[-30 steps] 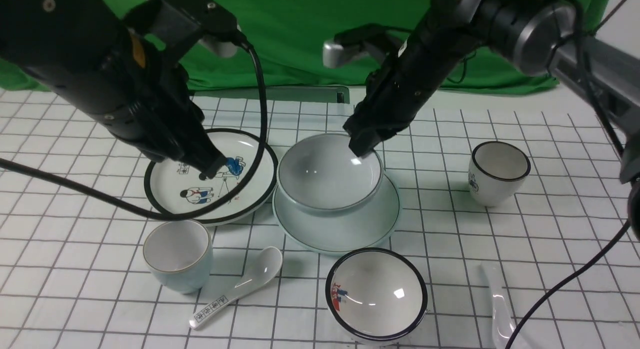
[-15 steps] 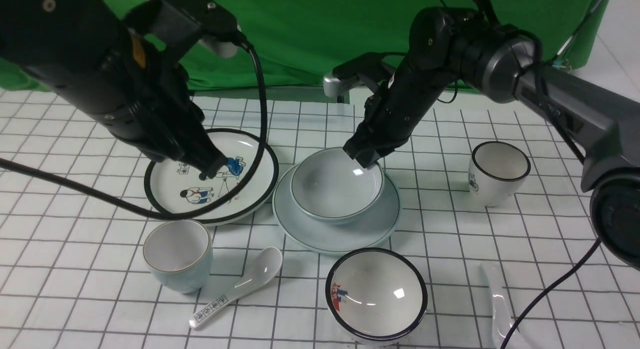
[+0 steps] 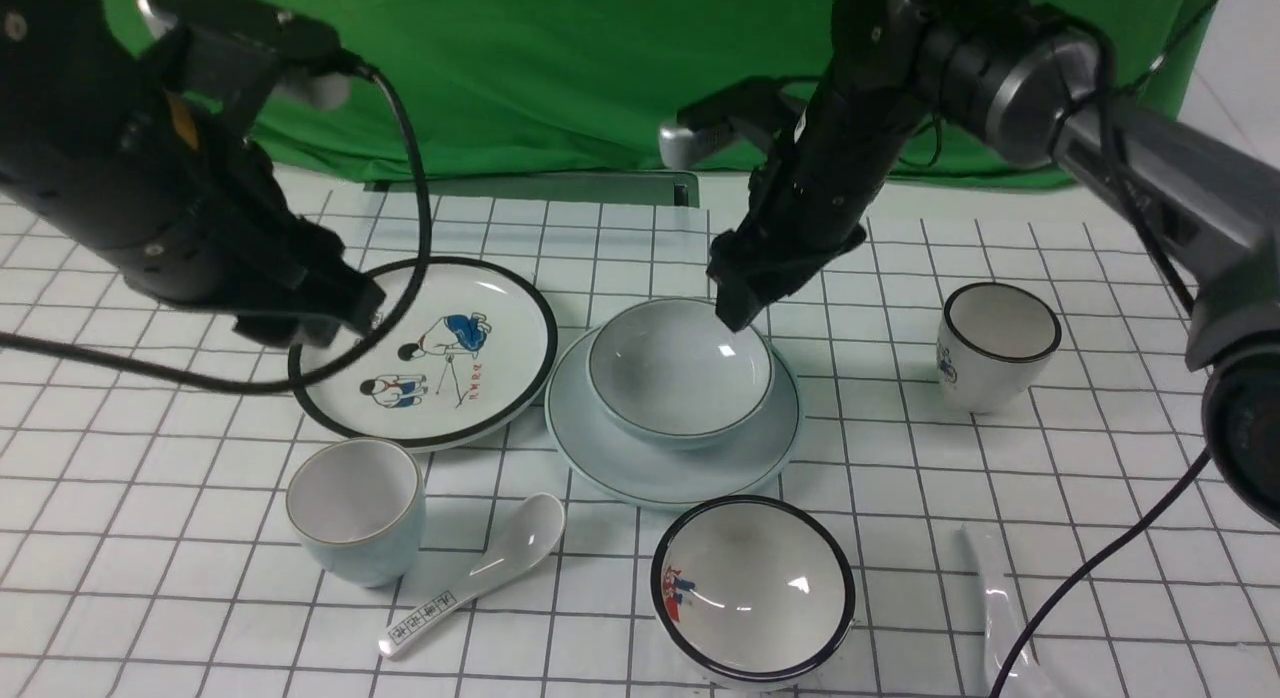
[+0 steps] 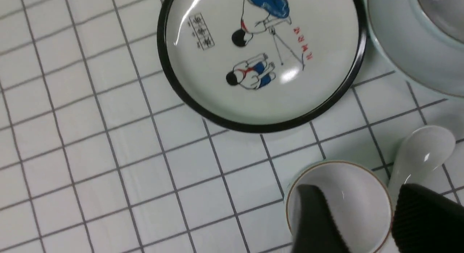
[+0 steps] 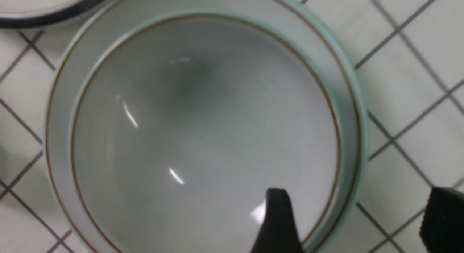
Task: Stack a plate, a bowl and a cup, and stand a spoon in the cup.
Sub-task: Use the right arm to put the blue rice bowl into the blue large plate in the middle, then use the left arm to grab a blue teacup
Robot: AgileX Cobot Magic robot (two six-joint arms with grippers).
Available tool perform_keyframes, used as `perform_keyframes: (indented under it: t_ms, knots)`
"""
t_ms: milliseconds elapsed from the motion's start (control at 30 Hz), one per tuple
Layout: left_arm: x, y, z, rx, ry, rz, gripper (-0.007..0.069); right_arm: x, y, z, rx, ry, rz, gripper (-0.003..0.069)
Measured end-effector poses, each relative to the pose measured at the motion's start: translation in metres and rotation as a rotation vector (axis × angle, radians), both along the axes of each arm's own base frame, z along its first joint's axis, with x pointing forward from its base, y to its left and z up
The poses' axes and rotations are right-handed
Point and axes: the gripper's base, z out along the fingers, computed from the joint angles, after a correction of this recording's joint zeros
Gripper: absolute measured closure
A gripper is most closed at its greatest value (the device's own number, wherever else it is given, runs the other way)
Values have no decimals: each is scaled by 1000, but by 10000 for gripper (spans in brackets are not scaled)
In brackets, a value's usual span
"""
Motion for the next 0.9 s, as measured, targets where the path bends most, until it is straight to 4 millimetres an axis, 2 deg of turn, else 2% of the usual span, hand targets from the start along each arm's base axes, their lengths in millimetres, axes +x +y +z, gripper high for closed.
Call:
perform_keyframes:
  t_ms: [33,133,167,200,233,267,300,367,433,600,767,833,900]
  knots:
    - [1,-1,-10,-7,16,-6,230,-3,-2,14,11,-25,-6,134]
    - [6,-6,-34,-12,57,-20,139,-18,-9,60,53,-108,-16,134]
    - [7,-7,-38,-15,66,-20,130,-20,-10,63,55,-112,-16,135]
    - [13,-9,-49,-12,94,-20,105,-30,-14,89,79,-160,-18,135]
    - [16,-10,-56,-8,108,-20,97,-36,-17,100,89,-182,-18,135]
    - [18,-10,-58,-5,114,-20,95,-37,-18,103,91,-186,-18,135]
    - [22,-11,-66,0,124,-19,90,-45,-22,117,103,-210,-17,135]
    - [28,-12,-79,14,153,-18,87,-56,-27,131,110,-238,-18,135]
    - [32,-13,-89,24,180,-8,86,-63,-31,139,105,-250,-20,135]
    - [38,-12,-104,63,217,6,86,-74,-40,141,63,-246,-26,135]
    - [39,-10,-106,75,218,15,91,-74,-43,116,-4,-177,-28,137]
    - [39,-10,-107,75,220,16,113,-74,-43,107,-19,-150,-27,137]
    - [39,-10,-108,75,225,18,186,-75,-44,97,-37,-119,-26,137]
